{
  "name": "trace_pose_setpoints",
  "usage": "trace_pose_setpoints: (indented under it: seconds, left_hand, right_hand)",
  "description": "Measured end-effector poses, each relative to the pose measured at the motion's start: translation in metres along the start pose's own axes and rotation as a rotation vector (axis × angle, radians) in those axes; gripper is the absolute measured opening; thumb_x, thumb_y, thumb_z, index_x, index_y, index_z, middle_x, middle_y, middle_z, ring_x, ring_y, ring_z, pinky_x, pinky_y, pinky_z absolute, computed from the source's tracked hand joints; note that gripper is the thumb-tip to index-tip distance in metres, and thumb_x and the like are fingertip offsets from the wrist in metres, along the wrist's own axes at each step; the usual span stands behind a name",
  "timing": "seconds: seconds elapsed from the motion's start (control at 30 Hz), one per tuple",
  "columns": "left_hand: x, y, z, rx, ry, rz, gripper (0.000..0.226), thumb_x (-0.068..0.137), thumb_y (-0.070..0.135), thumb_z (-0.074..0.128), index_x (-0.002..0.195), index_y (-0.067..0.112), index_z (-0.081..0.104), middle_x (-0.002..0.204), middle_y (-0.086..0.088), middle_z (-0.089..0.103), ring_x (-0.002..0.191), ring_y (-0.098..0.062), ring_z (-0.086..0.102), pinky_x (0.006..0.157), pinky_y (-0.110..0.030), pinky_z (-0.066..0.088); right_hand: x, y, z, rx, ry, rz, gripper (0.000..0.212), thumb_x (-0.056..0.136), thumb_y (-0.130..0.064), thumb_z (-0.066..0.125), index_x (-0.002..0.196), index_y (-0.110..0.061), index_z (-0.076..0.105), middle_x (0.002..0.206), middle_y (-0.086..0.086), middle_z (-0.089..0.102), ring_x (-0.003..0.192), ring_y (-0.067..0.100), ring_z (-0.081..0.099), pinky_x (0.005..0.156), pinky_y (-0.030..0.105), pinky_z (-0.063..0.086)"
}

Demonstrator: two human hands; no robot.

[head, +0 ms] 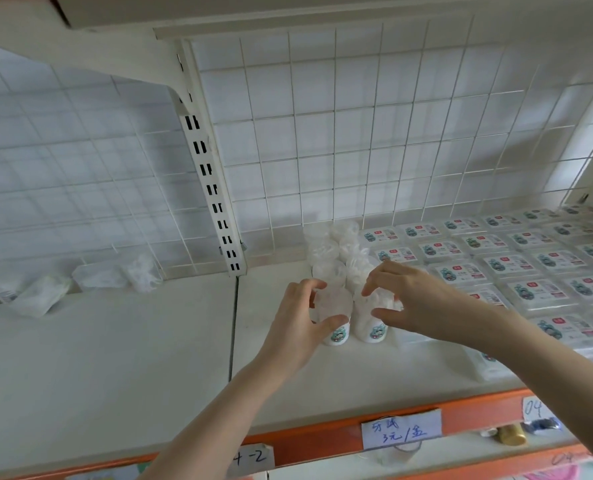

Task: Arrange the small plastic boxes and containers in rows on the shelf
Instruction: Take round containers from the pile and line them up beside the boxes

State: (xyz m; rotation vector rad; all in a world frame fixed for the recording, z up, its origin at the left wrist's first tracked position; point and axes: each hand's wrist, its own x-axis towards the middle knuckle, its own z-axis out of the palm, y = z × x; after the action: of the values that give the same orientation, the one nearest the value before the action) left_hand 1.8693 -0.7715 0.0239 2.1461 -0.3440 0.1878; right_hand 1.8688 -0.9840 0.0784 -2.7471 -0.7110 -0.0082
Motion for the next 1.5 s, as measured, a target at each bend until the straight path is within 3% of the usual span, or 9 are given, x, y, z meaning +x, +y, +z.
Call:
trace_pose_setpoints:
  seconds: [0.1, 0.23, 0.37, 0.47, 0.67, 0.87, 1.1, 1.27, 1.5]
  left_hand:
    - [0.001, 0.000, 0.000, -0.012, -0.008, -0.001, 0.053, 0.076, 0.033, 0.075, 0.121, 0.023, 0.047, 0.110, 0.007, 0.044, 0.098, -0.002, 0.049, 0.082, -0.023, 0.047]
    - [0.002, 0.001, -0.001, -0.004, -0.030, -0.007, 0.055, 0.077, 0.034, 0.074, 0.124, 0.021, 0.047, 0.113, 0.006, 0.044, 0.098, -0.002, 0.048, 0.078, -0.014, 0.044]
    - [0.001, 0.001, -0.001, 0.005, -0.043, -0.009, 0.057, 0.076, 0.034, 0.074, 0.125, 0.021, 0.046, 0.114, 0.007, 0.044, 0.099, -0.004, 0.049, 0.081, -0.021, 0.047]
    - [0.000, -0.001, -0.002, 0.002, -0.049, -0.016, 0.056, 0.077, 0.037, 0.072, 0.124, 0.022, 0.046, 0.115, 0.008, 0.045, 0.101, -0.004, 0.049, 0.082, -0.026, 0.049]
    - [-0.004, -0.008, -0.017, -0.030, 0.071, 0.031, 0.030, 0.090, 0.035, 0.056, 0.117, 0.023, 0.049, 0.108, 0.008, 0.051, 0.101, -0.002, 0.050, 0.071, -0.009, 0.042]
    - [-0.010, -0.030, -0.059, 0.011, 0.199, -0.030, 0.011, 0.093, 0.029, 0.050, 0.101, 0.026, 0.058, 0.096, 0.013, 0.060, 0.089, -0.001, 0.056, 0.073, -0.023, 0.047]
    - [-0.031, -0.075, -0.136, 0.205, 0.134, -0.228, 0.011, 0.092, 0.023, 0.052, 0.089, 0.033, 0.054, 0.092, 0.012, 0.061, 0.086, -0.009, 0.060, 0.084, -0.036, 0.049]
    - [-0.052, -0.110, -0.190, 0.301, 0.152, -0.362, 0.011, 0.091, 0.025, 0.050, 0.096, 0.028, 0.059, 0.095, 0.010, 0.060, 0.090, -0.012, 0.060, 0.086, -0.037, 0.050]
    - [-0.069, -0.151, -0.248, 0.371, 0.214, -0.439, 0.016, 0.093, 0.025, 0.046, 0.104, 0.025, 0.058, 0.105, 0.007, 0.060, 0.097, -0.012, 0.057, 0.088, -0.035, 0.047]
  right_hand:
    - [-0.002, -0.001, 0.001, -0.007, -0.005, 0.004, 0.028, 0.088, -0.036, 0.060, 0.116, -0.033, 0.055, 0.119, -0.017, 0.043, 0.080, -0.015, 0.039, 0.069, 0.010, 0.029]
    - [-0.002, -0.002, 0.001, -0.008, -0.006, 0.015, 0.029, 0.089, -0.036, 0.060, 0.117, -0.032, 0.054, 0.124, -0.015, 0.043, 0.098, -0.002, 0.043, 0.083, 0.017, 0.036]
    - [-0.003, -0.002, 0.002, -0.012, 0.003, 0.009, 0.029, 0.089, -0.037, 0.059, 0.117, -0.033, 0.054, 0.124, -0.015, 0.044, 0.112, 0.006, 0.046, 0.092, 0.024, 0.040]
    - [-0.003, -0.003, -0.001, -0.009, 0.051, 0.010, 0.025, 0.091, -0.038, 0.055, 0.115, -0.033, 0.055, 0.118, -0.016, 0.047, 0.107, 0.007, 0.049, 0.089, 0.026, 0.043]
    - [0.009, -0.019, -0.012, -0.002, 0.182, 0.017, 0.020, 0.095, -0.034, 0.048, 0.113, -0.033, 0.056, 0.116, -0.018, 0.052, 0.102, 0.006, 0.054, 0.078, 0.033, 0.050]
    - [0.049, -0.059, -0.007, 0.017, 0.172, -0.083, 0.019, 0.096, -0.033, 0.046, 0.111, -0.031, 0.058, 0.111, -0.016, 0.055, 0.101, 0.005, 0.054, 0.082, 0.032, 0.048]
    - [0.121, -0.127, 0.023, 0.070, 0.088, -0.207, 0.017, 0.094, -0.032, 0.047, 0.106, -0.029, 0.059, 0.108, -0.009, 0.056, 0.095, 0.016, 0.059, 0.084, 0.040, 0.049]
    - [0.168, -0.182, 0.049, 0.085, 0.016, -0.256, 0.019, 0.096, -0.027, 0.047, 0.109, -0.023, 0.060, 0.111, -0.006, 0.055, 0.101, 0.012, 0.056, 0.082, 0.029, 0.045]
    - [0.225, -0.232, 0.098, 0.161, -0.022, -0.178, 0.027, 0.096, -0.027, 0.048, 0.121, -0.021, 0.054, 0.124, -0.002, 0.051, 0.112, 0.016, 0.052, 0.086, 0.029, 0.043]
